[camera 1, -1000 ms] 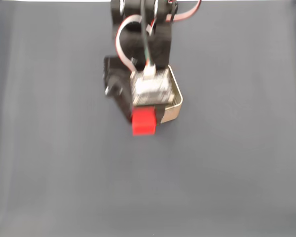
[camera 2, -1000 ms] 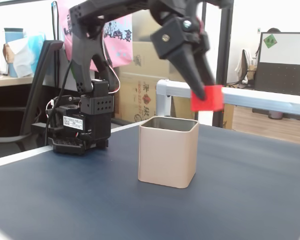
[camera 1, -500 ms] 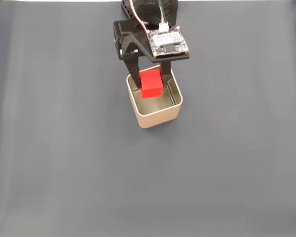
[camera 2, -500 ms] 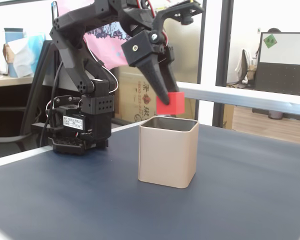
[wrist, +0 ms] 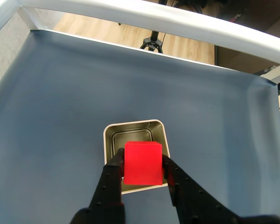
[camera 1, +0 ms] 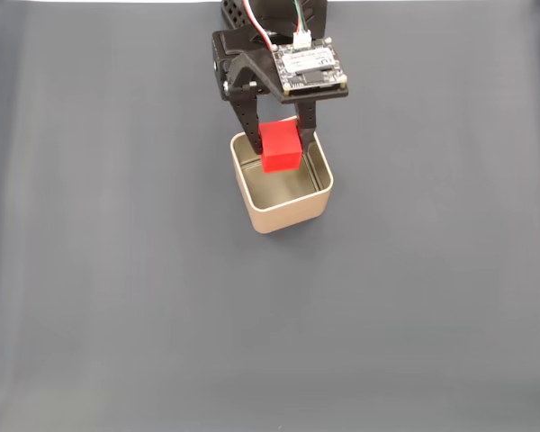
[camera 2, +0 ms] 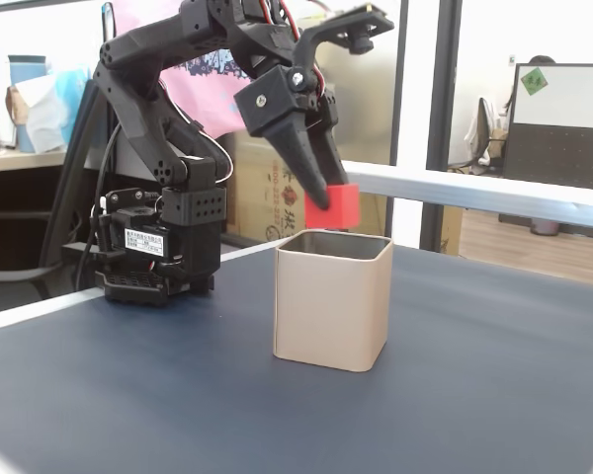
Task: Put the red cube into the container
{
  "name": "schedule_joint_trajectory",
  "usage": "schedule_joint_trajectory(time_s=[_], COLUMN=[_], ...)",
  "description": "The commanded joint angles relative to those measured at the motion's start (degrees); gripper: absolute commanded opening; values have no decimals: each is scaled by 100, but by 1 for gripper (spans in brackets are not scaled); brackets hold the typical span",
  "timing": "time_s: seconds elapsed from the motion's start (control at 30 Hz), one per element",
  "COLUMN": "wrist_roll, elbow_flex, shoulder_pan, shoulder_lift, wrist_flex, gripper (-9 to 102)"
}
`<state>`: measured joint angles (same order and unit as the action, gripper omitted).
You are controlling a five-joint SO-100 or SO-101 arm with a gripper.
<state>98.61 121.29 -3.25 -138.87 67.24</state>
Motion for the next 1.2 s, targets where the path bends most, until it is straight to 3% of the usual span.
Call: schedule_joint_trajectory(time_s=[0.0, 0.33, 0.47, 0.77, 1.0, 1.17], wrist_roll=[-79, -299, -387, -624, -624, -624], elbow_flex=[-53, -18, 0, -9, -44, -9], shoulder_pan=[62, 79, 79, 105, 114, 114], shoulder_lift=[-158, -176, -185, -299, -325, -334], wrist_flex=[18, -35, -53, -114, -167, -220], gripper=[0, 1, 9, 37, 47, 48])
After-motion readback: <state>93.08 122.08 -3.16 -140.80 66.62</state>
